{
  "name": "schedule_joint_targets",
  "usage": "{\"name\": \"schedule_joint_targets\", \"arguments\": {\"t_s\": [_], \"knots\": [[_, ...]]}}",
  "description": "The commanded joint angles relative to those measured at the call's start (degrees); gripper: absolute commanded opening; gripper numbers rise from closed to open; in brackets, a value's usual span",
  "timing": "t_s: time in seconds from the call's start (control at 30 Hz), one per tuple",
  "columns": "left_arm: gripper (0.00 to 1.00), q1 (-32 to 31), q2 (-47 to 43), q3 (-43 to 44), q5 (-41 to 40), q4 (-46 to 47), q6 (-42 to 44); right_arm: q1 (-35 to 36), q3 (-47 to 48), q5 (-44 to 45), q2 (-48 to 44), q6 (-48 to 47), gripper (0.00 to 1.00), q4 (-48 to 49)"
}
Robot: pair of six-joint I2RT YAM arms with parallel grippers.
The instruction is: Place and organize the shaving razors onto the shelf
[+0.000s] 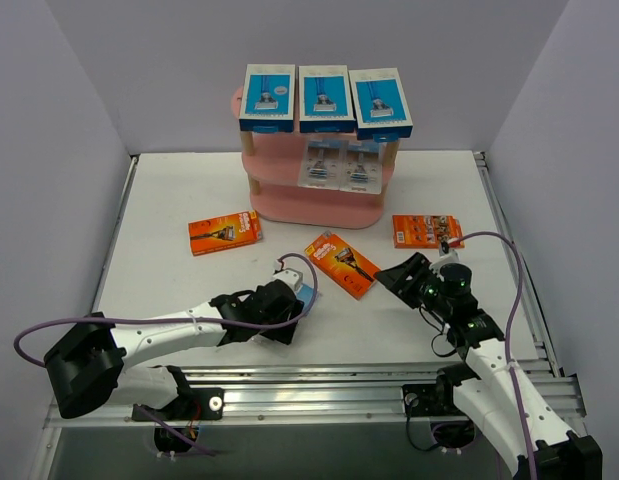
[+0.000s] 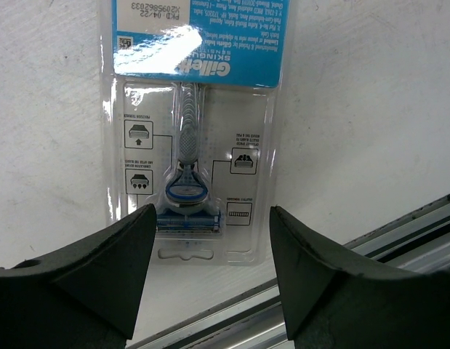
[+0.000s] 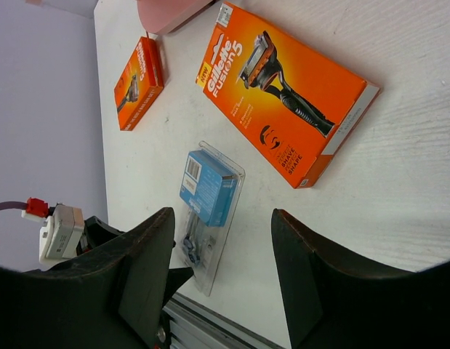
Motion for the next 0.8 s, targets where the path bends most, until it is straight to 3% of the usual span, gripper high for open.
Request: {"name": "schedule_joint_targets", "arguments": {"t_s": [0.0, 0.43, 0.77], "knots": [[0.72, -0.3, -1.0, 1.1, -1.4, -1.5, -1.3, 0.3, -0.9, 0.7, 0.1, -0.7, 0.51, 2.4], [0.75, -0.3, 1.4, 0.7, -1.2, -3.0, -4.0, 0.2, -1.8, 0.7, 0.4, -0.8, 0.51, 2.9], [0.69, -0.3, 6.0, 1.8, 0.0, -3.4, -4.3, 0.1, -1.7, 1.0, 0.3, -1.4, 0.51, 2.4]]}}
